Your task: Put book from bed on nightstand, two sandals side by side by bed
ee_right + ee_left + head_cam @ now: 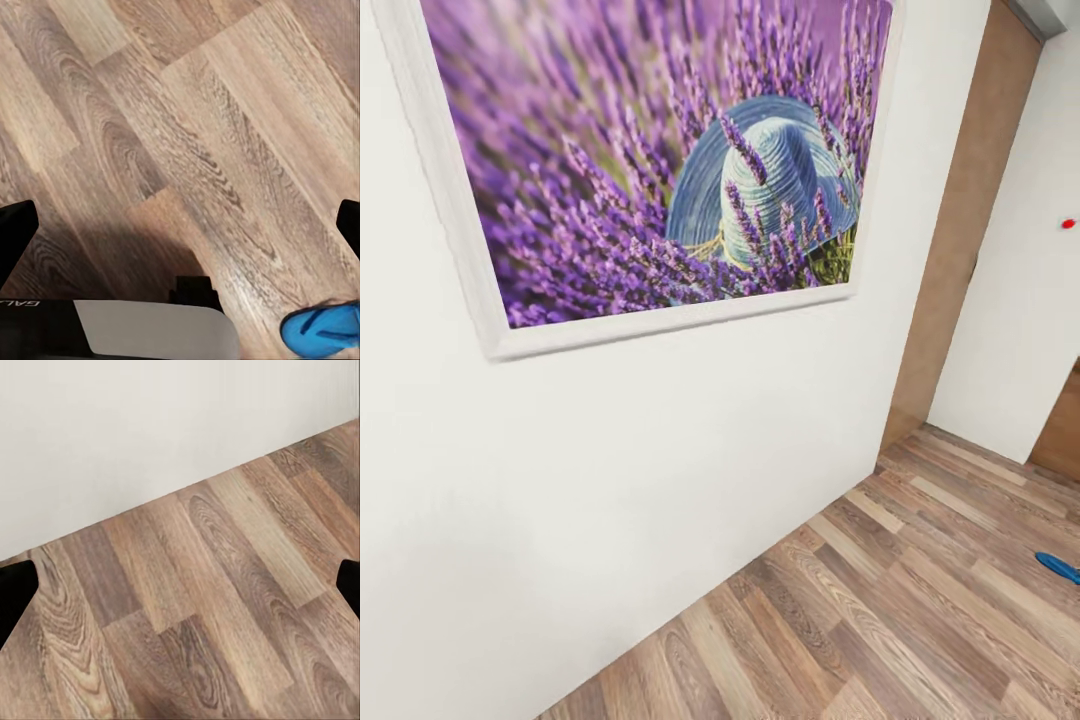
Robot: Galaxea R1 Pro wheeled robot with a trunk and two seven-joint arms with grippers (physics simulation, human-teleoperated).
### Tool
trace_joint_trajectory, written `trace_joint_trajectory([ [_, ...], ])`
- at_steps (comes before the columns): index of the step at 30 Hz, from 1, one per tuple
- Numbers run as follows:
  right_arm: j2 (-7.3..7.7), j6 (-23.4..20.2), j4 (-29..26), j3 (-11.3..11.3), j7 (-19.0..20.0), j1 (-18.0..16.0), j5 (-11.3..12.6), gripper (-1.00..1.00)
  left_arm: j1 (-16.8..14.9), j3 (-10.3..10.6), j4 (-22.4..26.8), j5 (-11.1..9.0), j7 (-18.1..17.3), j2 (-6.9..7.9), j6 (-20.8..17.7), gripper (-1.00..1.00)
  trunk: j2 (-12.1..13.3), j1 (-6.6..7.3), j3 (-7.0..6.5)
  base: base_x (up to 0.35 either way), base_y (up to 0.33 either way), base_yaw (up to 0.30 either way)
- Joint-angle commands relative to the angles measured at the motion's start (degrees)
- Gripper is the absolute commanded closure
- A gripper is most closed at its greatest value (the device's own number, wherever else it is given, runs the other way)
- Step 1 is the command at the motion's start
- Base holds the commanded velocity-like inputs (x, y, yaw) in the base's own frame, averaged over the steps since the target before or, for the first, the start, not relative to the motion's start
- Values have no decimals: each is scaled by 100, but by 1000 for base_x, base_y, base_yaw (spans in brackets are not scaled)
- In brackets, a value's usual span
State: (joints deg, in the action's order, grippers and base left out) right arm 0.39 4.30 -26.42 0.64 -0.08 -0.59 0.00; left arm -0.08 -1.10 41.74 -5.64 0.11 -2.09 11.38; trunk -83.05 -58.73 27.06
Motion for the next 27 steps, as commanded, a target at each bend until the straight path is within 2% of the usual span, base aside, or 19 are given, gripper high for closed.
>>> trace_joint_trajectory([
  [1, 0, 18, 6, 6, -1, -6, 0, -100, -1, -4, 1, -52, -3, -2, 13, -100, -3, 0, 6, 0, 0, -283],
  [27, 0, 18, 6, 6, -1, -3, 0, -100, -1, -4, 6, -52, -7, -2, 13, -100, -3, 0, 6, 0, 0, -283],
])
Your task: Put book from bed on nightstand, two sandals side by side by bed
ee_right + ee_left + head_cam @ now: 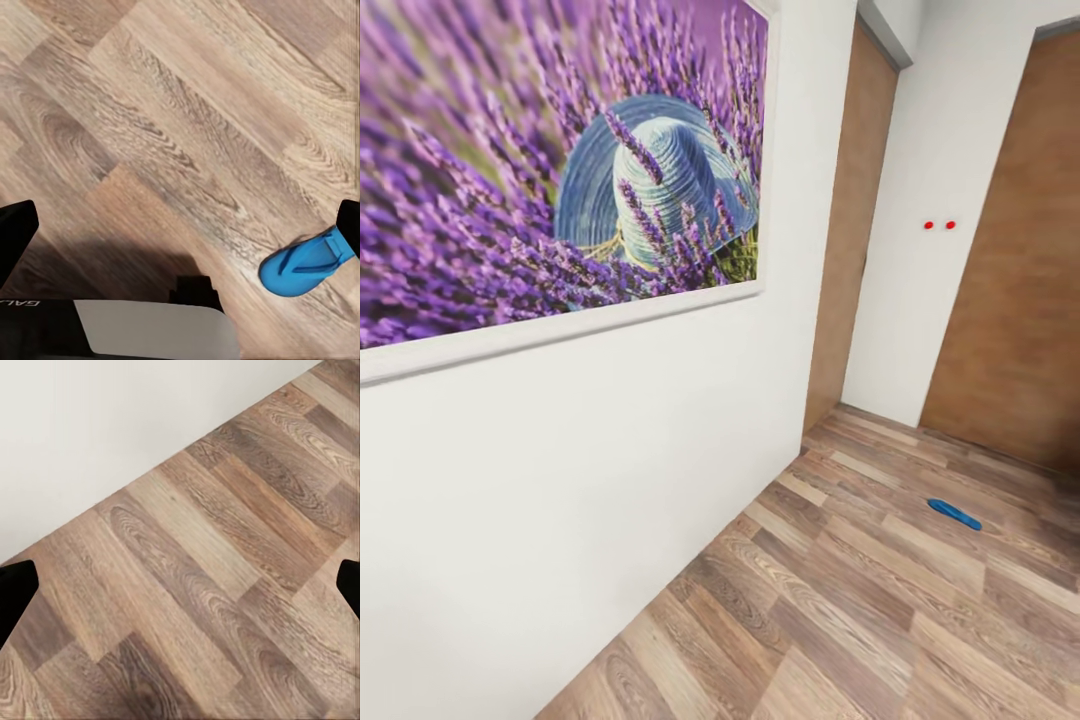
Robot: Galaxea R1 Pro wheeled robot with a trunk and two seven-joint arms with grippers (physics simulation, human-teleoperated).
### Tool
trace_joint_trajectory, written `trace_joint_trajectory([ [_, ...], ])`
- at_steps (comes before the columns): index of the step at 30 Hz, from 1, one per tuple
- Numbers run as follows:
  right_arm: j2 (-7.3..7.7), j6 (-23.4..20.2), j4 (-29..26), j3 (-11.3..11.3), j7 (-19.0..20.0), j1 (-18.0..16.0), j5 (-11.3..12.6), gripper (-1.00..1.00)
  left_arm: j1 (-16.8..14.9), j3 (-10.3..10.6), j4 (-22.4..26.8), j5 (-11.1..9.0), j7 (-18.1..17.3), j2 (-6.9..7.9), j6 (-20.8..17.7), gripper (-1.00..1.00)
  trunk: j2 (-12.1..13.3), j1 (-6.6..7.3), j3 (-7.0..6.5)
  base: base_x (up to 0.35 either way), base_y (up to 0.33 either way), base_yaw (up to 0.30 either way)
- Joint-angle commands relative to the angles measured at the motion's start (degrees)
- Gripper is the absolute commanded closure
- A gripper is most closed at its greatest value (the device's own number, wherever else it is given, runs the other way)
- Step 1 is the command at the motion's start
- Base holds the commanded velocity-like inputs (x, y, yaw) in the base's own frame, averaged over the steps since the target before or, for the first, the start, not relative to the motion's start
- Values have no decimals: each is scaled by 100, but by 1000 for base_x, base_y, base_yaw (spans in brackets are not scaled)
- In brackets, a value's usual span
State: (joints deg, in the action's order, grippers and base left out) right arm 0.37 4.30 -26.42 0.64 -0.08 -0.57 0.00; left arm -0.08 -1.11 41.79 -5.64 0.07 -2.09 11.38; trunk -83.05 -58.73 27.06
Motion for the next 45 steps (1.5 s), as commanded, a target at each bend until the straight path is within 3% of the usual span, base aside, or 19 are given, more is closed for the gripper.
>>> trace_joint_trajectory([
  [1, 2, 20, 6, 6, -1, -5, 0, -100, -1, -3, 0, -52, -4, -2, 13, -100, -3, 0, 6, 0, 0, -283],
  [45, 1, 18, 6, 6, -1, -5, 0, -100, -1, -1, -1, -52, -7, -2, 13, -100, -3, 0, 6, 0, 0, -283],
])
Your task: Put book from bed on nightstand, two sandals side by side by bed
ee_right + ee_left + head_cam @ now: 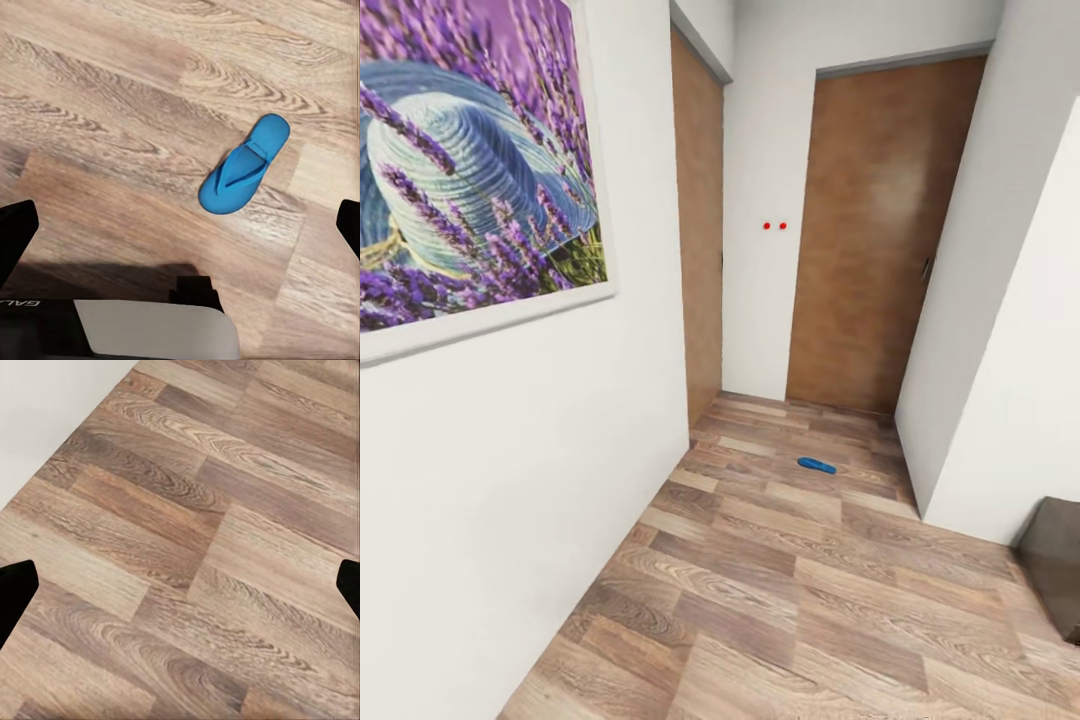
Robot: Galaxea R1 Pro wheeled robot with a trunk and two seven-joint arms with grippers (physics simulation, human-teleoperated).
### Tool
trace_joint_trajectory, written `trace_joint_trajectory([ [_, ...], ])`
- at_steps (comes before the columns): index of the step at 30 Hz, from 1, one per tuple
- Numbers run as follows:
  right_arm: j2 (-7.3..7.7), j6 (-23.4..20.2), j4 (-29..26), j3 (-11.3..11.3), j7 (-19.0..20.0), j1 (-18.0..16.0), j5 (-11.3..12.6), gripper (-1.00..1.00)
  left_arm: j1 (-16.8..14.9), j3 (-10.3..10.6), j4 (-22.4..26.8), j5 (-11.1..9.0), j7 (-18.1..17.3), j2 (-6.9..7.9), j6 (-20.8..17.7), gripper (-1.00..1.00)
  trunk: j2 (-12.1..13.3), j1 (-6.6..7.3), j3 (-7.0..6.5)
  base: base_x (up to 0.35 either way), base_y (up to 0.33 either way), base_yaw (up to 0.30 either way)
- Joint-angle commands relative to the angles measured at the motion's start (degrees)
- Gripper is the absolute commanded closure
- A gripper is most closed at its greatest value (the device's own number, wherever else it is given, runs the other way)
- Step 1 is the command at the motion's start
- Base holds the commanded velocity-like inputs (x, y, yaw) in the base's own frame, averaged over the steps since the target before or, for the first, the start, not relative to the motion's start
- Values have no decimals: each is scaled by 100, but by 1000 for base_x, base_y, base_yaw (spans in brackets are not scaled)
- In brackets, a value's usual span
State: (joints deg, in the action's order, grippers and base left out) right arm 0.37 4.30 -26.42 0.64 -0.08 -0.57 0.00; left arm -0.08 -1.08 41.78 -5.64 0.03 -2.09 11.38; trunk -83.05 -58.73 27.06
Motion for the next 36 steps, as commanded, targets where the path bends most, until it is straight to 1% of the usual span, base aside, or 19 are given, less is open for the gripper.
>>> trace_joint_trajectory([
  [1, 2, 18, 6, 6, -1, -5, 0, -100, -1, -4, 2, -52, -3, -2, 13, -100, -3, 0, 6, 0, 0, -283],
  [31, 1, 21, 6, 6, -1, -5, 0, -100, -1, -6, 2, -52, -3, -2, 10, -100, -3, 0, 6, 0, 0, -283],
  [36, 1, 21, 6, 2, -13, -5, -7, -100, -1, -6, -2, -52, -3, -2, 8, -100, -3, 0, 6, 0, 0, -181],
])
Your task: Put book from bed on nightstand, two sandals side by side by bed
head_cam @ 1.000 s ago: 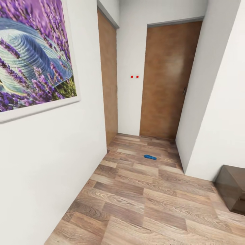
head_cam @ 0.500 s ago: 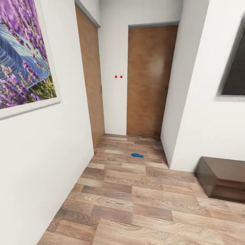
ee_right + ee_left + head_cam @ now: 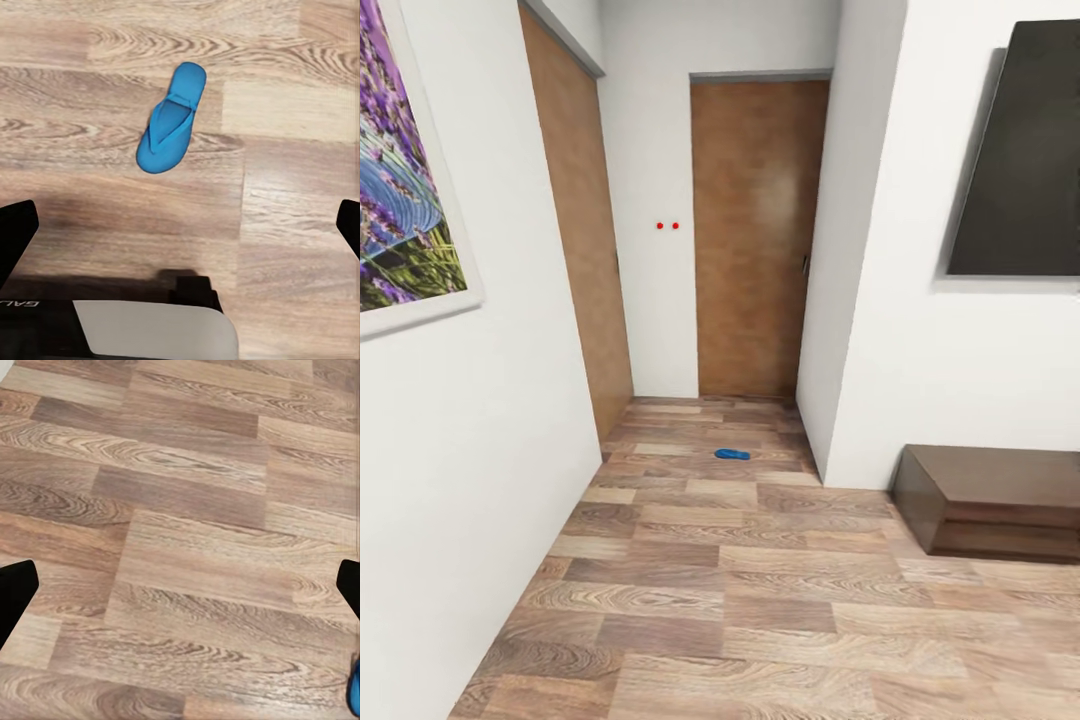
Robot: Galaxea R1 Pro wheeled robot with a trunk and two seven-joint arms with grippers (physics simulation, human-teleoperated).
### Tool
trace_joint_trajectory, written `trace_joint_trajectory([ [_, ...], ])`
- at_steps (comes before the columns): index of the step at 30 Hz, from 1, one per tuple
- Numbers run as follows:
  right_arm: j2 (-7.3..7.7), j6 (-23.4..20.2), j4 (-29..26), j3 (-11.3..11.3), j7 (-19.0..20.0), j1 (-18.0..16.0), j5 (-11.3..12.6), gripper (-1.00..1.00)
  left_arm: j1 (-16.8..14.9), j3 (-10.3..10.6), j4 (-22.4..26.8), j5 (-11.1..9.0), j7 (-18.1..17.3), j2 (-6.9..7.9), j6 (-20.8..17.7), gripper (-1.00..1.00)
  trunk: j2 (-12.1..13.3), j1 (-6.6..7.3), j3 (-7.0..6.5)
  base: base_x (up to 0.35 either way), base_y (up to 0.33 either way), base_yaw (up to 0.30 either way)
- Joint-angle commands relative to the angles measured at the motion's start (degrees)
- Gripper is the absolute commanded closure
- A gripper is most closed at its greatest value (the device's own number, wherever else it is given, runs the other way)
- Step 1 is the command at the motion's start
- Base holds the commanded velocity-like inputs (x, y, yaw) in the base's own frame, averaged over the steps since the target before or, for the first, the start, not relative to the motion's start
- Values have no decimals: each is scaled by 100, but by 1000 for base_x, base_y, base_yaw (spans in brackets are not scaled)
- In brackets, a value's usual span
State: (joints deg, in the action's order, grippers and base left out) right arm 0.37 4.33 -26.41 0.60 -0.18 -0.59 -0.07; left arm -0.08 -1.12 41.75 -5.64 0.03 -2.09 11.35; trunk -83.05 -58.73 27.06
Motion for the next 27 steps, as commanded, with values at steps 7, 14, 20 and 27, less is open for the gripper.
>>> trace_joint_trajectory([
  [7, 4, 15, 4, 6, -9, -2, -3, -100, -1, 6, 4, -51, -3, -2, 14, -100, -3, 0, 5, 0, 0, -20],
  [14, 5, 15, 4, 10, 8, -2, 12, -100, -1, 6, 7, -51, -3, -2, 16, -100, -3, 0, 5, 0, 0, -24],
  [20, 3, 16, 4, 10, 9, -4, 8, -100, -1, 6, 8, -51, -3, -2, 16, -100, -3, 0, 6, 0, 0, -88],
  [27, 3, 15, 4, 10, 10, -2, 7, -100, -1, 6, 9, -51, -3, -2, 16, -100, -3, 0, 13, 0, 0, -32],
])
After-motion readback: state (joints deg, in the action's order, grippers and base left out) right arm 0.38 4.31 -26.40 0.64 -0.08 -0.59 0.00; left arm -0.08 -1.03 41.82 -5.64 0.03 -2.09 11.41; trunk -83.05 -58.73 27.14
